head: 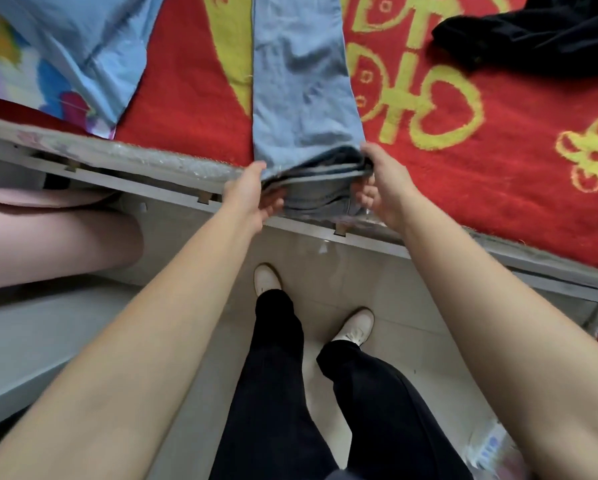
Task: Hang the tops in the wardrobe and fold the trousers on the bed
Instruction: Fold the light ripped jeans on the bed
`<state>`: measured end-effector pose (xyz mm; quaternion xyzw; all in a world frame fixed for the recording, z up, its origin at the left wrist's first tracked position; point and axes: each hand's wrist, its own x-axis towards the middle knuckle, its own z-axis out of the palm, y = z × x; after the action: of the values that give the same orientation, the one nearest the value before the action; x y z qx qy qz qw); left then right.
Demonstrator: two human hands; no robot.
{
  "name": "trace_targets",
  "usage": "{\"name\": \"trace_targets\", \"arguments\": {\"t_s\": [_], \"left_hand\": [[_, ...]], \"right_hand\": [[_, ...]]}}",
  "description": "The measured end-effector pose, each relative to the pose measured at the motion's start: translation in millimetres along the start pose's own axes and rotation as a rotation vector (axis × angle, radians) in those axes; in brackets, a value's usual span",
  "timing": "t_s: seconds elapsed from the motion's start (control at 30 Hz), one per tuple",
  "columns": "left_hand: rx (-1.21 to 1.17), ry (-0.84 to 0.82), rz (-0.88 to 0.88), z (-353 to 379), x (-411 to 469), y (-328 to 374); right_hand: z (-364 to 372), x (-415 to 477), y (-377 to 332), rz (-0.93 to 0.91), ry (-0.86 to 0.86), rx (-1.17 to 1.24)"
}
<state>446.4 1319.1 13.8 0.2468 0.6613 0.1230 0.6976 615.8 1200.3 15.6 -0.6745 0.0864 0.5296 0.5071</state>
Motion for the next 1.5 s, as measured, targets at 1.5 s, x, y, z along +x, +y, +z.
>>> {"name": "trace_targets", "arguments": {"t_s": [1.5], "left_hand": [[1.714,-0.656,0.529,-16,31,124]], "right_hand": [[49,2,-114,-0.232,-0.362,-1.648]]}}
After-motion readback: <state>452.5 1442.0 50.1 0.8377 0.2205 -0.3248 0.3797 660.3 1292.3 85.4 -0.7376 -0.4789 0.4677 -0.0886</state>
